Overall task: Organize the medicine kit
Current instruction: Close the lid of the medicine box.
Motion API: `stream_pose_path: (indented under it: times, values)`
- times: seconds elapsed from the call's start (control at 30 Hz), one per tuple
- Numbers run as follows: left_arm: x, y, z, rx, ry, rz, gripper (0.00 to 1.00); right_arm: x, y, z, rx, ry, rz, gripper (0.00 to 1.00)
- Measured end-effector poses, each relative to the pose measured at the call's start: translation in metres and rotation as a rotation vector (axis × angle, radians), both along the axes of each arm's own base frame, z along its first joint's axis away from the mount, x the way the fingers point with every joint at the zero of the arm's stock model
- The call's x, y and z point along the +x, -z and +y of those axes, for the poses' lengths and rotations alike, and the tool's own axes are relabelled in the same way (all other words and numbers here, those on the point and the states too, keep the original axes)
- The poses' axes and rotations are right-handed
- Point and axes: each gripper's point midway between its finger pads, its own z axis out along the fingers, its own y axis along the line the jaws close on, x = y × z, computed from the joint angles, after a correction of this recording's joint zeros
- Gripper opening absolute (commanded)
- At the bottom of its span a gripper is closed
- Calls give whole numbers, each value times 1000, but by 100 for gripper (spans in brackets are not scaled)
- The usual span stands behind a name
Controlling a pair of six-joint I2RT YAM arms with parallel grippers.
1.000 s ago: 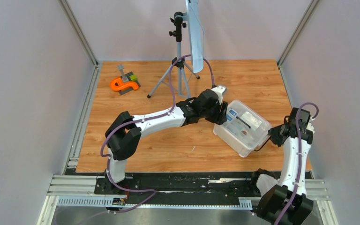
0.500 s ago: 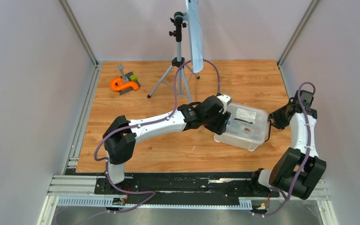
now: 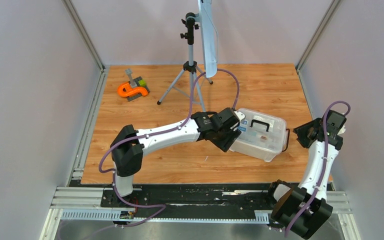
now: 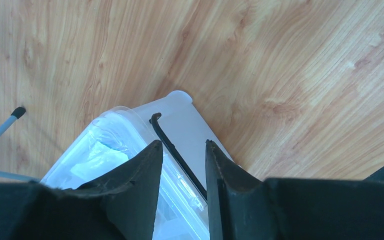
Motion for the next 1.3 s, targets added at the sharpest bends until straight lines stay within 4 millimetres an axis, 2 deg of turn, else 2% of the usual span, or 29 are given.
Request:
stream_pose_path:
  times: [0.17,0.37,0.43,0.57,0.67,0.8,1.0,1.13,1.3]
  values:
    - [10,-21,-11,-29,13,-42,61,0,-1,2,1,-12,-4,31]
    - [11,-33,-19,-62,44,-57,54,-1,-4,2,-11,-19,-13,24]
    - [14,-48,-33,-102,62,-66,53,-2,-4,0,-7,-11,-15,20]
    - [27,-77,-80,-230,103,-94,50,-8,2,-8,14,28,-9,9]
    - [31,-72,-102,-275,123,-94,49,-13,11,-9,44,48,6,0]
    - [35,-42,-117,-266,134,-71,49,-17,22,-6,84,58,23,0]
    - [48,-42,-148,-347,140,-105,48,-13,34,4,159,28,30,0]
    - [49,-43,-154,-373,138,-105,48,-5,35,18,242,-41,3,0]
    - [50,-42,-157,-383,136,-108,48,4,26,27,276,-105,-71,0]
